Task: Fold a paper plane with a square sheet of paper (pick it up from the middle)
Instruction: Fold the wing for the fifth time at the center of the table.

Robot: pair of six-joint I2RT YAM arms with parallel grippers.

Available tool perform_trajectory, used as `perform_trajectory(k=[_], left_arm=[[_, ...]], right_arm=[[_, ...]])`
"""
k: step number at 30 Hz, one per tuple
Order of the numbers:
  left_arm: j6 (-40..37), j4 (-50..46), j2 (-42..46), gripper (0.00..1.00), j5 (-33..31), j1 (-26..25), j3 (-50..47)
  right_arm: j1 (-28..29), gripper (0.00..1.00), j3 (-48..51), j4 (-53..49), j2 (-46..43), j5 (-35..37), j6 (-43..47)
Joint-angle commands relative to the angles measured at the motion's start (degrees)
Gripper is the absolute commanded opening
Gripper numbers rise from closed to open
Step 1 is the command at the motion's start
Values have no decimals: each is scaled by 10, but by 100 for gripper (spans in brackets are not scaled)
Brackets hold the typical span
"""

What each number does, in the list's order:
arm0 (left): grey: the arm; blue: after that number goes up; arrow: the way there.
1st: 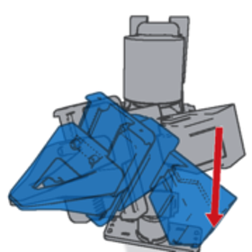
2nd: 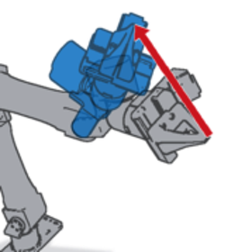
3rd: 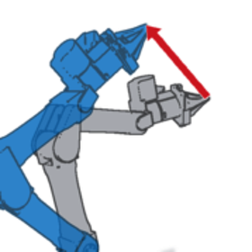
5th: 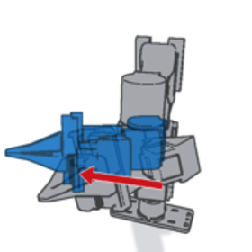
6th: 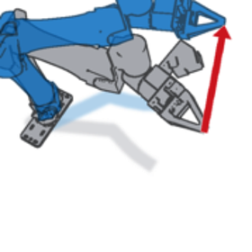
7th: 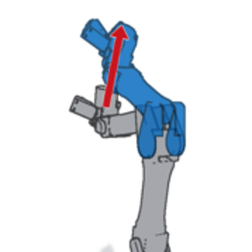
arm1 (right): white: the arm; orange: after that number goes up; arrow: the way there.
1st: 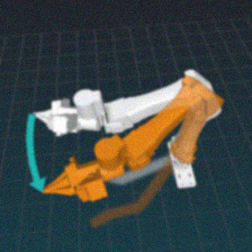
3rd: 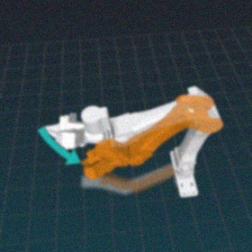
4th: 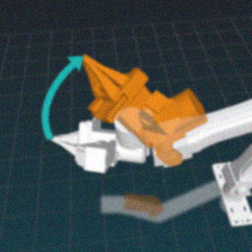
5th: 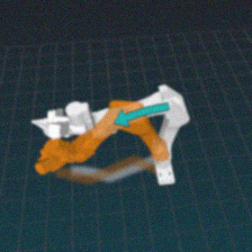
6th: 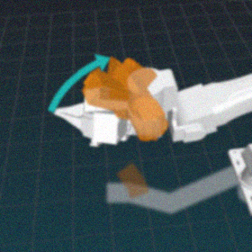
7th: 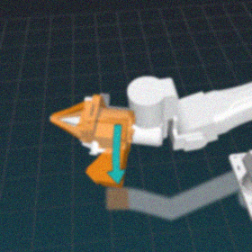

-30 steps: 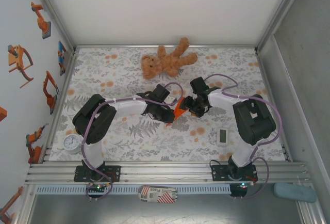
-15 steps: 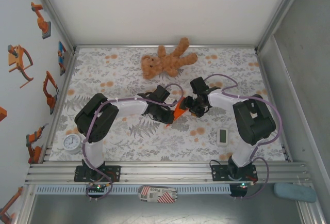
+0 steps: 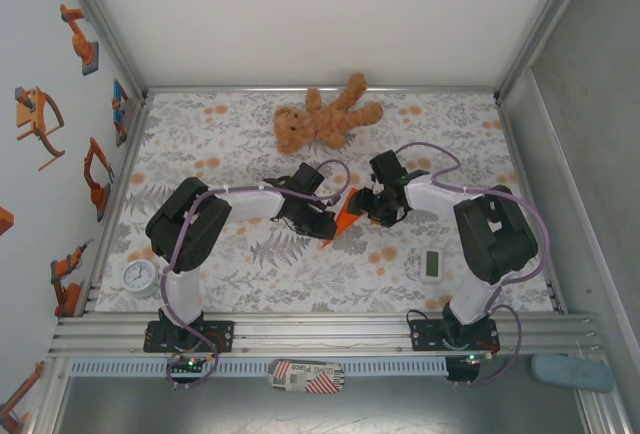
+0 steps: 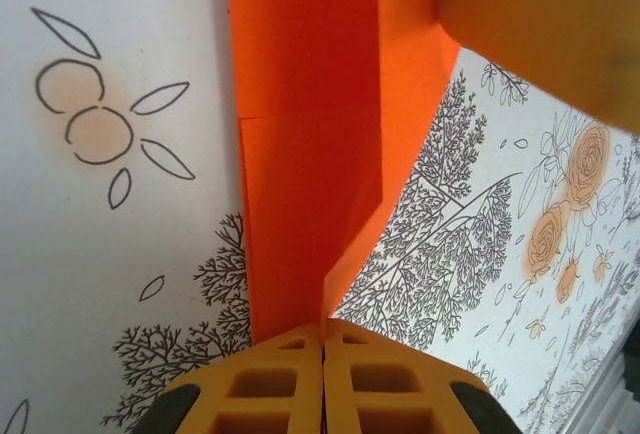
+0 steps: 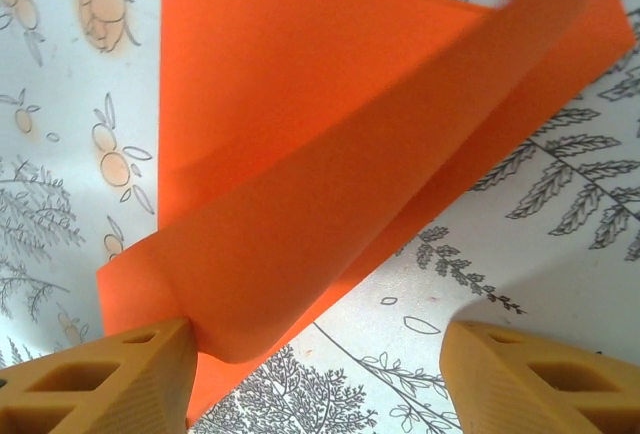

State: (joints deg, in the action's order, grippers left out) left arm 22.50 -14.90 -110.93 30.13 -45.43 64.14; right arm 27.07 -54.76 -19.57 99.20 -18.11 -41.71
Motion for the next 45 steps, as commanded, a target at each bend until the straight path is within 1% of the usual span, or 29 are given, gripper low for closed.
perform_trajectory(k=[1, 7, 12, 16, 19, 25, 27, 30, 33, 39, 45], left_arm=[[17, -25, -15, 9, 36, 8, 19], [24, -26, -23, 9, 50, 11, 25], [23, -22, -15, 12, 50, 12, 23], [24, -15, 6, 16, 39, 12, 14], [28, 1, 32, 24, 19, 10, -4], [37, 30, 72, 37, -44, -3, -40], [35, 29, 74, 39, -69, -8, -44], [33, 27, 67, 42, -84, -15, -45], [30, 19, 54, 42, -95, -22, -40], [25, 13, 43, 32, -101, -25, -36], [19, 5, 32, 29, -104, -25, -36]], right_arm=[[4, 69, 33, 104, 34, -2, 54], [4, 70, 36, 94, 38, -2, 73], [4, 68, 22, 65, 69, 29, 58], [4, 65, 14, 60, 95, 39, 37], [4, 65, 11, 58, 107, 44, 25], [4, 65, 5, 52, 118, 47, 17], [4, 65, 3, 50, 121, 48, 15], [4, 65, 0, 47, 124, 49, 12], [4, 65, -1, 46, 127, 49, 8], [4, 65, -2, 45, 130, 51, 4], [4, 65, -7, 40, 135, 52, 2]])
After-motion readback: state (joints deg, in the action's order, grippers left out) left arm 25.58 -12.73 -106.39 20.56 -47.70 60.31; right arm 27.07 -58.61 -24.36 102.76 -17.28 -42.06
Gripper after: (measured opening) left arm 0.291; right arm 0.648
